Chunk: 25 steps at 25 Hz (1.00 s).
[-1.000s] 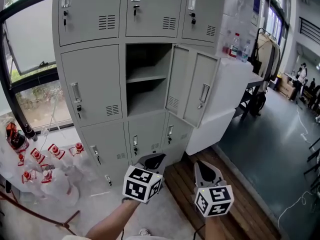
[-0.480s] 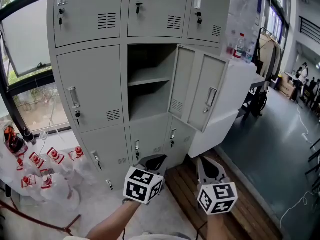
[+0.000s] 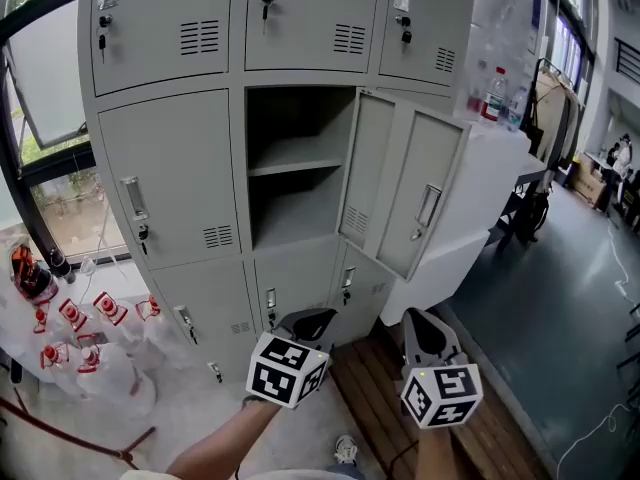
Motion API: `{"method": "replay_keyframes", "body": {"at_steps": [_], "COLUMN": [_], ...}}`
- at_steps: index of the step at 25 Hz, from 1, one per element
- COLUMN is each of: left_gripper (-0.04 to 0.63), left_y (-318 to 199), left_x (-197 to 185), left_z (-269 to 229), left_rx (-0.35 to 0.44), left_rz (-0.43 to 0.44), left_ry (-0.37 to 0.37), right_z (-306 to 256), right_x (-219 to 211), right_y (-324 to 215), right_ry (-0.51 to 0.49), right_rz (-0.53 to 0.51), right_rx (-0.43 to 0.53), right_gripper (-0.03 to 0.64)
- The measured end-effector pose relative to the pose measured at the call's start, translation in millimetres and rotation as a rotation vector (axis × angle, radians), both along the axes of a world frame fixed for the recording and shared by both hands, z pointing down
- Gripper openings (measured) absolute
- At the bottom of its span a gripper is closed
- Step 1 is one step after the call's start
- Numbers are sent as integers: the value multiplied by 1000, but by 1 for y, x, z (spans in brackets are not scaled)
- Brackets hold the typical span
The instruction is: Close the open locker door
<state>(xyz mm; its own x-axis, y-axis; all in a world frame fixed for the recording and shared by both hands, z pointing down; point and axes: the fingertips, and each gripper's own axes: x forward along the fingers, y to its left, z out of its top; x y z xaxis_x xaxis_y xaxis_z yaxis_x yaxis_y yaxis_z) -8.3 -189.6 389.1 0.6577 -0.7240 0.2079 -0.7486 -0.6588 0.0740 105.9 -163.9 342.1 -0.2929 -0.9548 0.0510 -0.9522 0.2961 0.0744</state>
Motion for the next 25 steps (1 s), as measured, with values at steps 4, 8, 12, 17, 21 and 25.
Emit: {"method": "replay_keyframes", "body": {"at_steps": [4, 8, 12, 17, 21, 25], "left_gripper": [6, 6, 6, 6, 6, 6], "left_y": [-29, -56, -80, -105, -122, -135], "left_x": [15, 27, 39, 58, 78, 92], "left_z": [-2, -9, -14, -17, -25, -30], "left_rx": [-1, 8, 12, 18, 29, 37], "left_rz": [-34, -71, -105, -129, -138, -158], "left_ry": [-3, -4, -5, -10, -1, -1], "right_z": [-7, -15, -23, -30, -37, -41], "right_x": [21, 40, 56, 72, 87, 103], "right_y": [-31, -63, -89, -114, -130, -146], "right_ry": [-11, -34, -39, -44, -32, -40], "right_rz": [-29, -59, -93, -148, -177, -208], "right_rx": [21, 39, 53, 69, 86, 92], "right_gripper": [6, 6, 6, 6, 6, 8]}}
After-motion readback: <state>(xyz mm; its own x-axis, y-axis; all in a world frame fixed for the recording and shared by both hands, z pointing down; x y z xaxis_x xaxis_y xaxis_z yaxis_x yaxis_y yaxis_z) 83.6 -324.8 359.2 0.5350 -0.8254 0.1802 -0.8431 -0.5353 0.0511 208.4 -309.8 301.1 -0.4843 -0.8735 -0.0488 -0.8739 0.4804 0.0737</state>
